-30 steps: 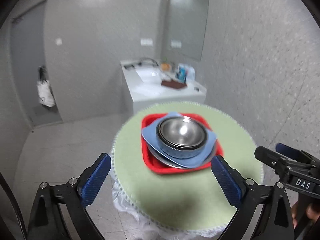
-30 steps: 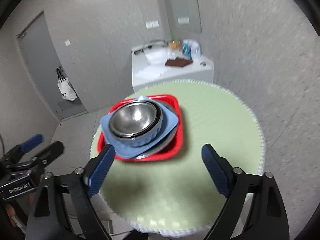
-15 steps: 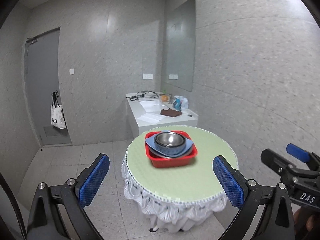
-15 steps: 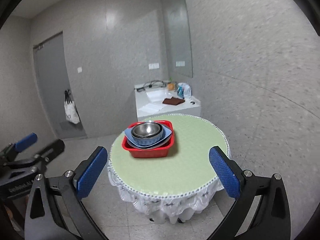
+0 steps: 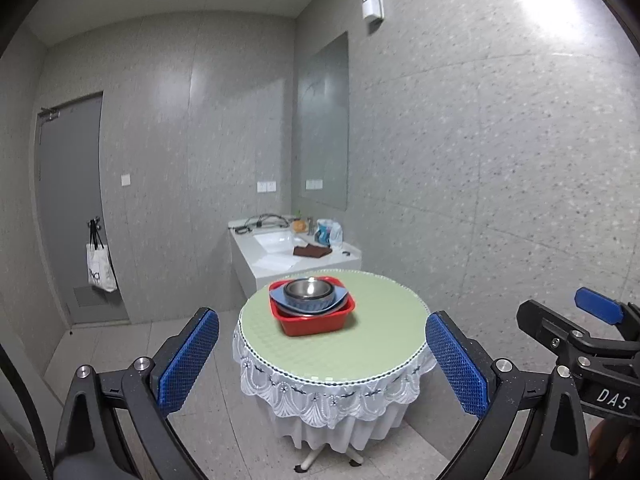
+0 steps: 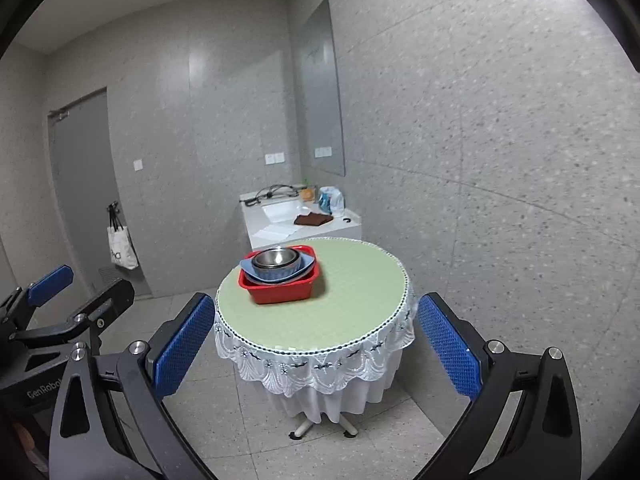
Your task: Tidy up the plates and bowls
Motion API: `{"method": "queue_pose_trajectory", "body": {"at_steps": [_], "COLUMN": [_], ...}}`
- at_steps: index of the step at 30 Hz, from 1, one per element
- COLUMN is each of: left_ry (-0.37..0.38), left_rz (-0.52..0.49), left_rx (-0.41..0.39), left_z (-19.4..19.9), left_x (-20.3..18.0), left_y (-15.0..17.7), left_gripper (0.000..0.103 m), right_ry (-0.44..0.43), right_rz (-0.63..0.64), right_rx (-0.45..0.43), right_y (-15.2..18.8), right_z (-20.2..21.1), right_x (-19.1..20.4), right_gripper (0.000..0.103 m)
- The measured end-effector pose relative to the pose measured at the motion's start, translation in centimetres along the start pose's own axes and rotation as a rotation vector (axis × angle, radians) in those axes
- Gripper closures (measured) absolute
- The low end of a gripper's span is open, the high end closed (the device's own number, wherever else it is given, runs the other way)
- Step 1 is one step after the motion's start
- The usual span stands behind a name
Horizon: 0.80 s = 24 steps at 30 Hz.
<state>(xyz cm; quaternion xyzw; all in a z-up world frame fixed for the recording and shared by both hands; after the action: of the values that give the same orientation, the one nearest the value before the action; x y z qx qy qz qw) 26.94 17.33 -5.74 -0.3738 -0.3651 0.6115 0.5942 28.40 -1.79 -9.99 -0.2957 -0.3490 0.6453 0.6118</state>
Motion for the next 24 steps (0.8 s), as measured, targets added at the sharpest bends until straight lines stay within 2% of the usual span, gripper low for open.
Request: {"method": "queue_pose_trajectory", "body": {"at_steps": [5, 13, 24], "left_ry": [0.008, 0.023, 0.022], "left_rz": [0.002, 0.005, -0.002], "left_rx": [-0.046, -0.047, -0.059], "left_z": [2.5, 3.8, 5.0], "left_x": [-0.5, -1.5, -1.4], "left_y": [1.4, 2.9, 2.1], "left_gripper": [0.001, 0.001, 0.001], "right_ry": [0.036, 0.047, 0.049], "right_rz": [-0.008, 0.004, 0.001], "right_rx": [-0.037, -0.060, -0.086], "right_y": [0.8, 1.1, 1.3], "right_z": [3.0, 5.2, 6.8], "right_x": [-0.4, -1.3, -1.9], "right_gripper": [0.000, 0.000, 0.000]}}
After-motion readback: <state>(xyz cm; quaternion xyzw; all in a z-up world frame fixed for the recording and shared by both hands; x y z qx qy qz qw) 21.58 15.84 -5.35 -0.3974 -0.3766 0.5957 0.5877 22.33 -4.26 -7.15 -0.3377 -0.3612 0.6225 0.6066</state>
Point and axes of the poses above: each gripper's, at about its wrist camera, not at the fingertips, and z roughly against the way its jaws point, x to its left, y to its underside, the point moved 6 cm from there along -z, roughly the way its jaws point, and after that the axes turned 9 degrees about x, right-handed, at the moved point
